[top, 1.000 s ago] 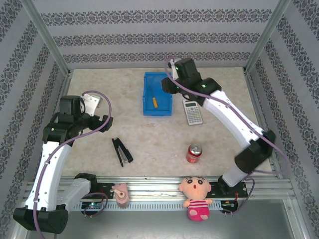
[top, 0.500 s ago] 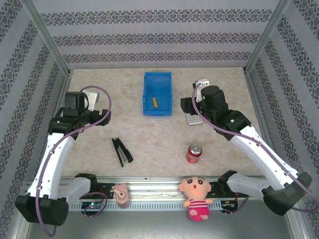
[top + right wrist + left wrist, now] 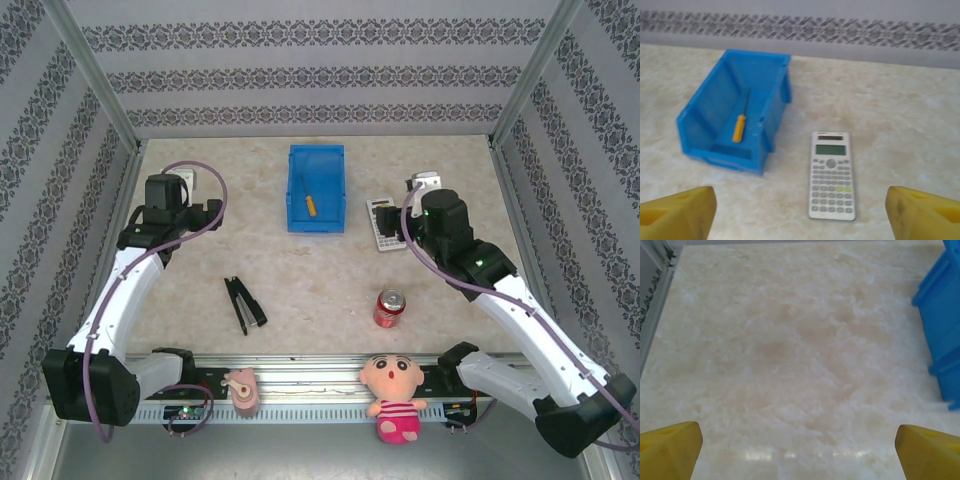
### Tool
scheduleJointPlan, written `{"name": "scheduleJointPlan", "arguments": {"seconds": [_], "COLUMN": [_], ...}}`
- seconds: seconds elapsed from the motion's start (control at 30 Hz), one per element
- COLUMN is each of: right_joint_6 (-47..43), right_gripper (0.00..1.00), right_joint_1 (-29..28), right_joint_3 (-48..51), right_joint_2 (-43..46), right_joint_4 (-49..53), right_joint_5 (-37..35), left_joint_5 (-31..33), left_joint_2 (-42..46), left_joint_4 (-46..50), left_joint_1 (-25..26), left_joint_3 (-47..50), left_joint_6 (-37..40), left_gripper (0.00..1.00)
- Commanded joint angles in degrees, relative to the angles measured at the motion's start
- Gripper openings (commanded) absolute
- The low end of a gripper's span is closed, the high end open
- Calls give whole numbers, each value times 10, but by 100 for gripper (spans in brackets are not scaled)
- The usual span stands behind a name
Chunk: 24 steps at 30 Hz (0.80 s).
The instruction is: Put the screwdriver in the bin
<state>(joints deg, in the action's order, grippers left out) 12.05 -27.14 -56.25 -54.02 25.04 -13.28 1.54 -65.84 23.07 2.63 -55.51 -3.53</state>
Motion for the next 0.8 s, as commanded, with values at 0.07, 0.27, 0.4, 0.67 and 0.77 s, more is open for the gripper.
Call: {"name": "scheduleJointPlan", "arguments": {"seconds": [0.07, 0.27, 0.4, 0.67, 0.77], "right_joint_6": [14, 59, 32, -47, -54], "right_gripper": [98, 98, 98, 98, 98], "right_joint_1": [104, 210, 221, 232, 243], "right_joint_3": [31, 61, 99, 214, 248], "right_joint_2": [24, -6, -19, 22, 47], "right_joint_4": [-104, -185, -232, -346, -374], "right_joint_5": [14, 59, 47, 10, 12], "left_joint_5": [43, 60, 51, 73, 74], "left_joint_2": [9, -2, -17, -22, -20], "left_joint_4": [-188, -354, -424, -513, -556], "left_joint_1": [4, 4, 2, -2, -3], "left_joint_3": [76, 186, 231, 295, 323], "left_joint_6": [-19, 5, 20, -5, 4], "left_gripper": [99, 99, 99, 99, 99]}}
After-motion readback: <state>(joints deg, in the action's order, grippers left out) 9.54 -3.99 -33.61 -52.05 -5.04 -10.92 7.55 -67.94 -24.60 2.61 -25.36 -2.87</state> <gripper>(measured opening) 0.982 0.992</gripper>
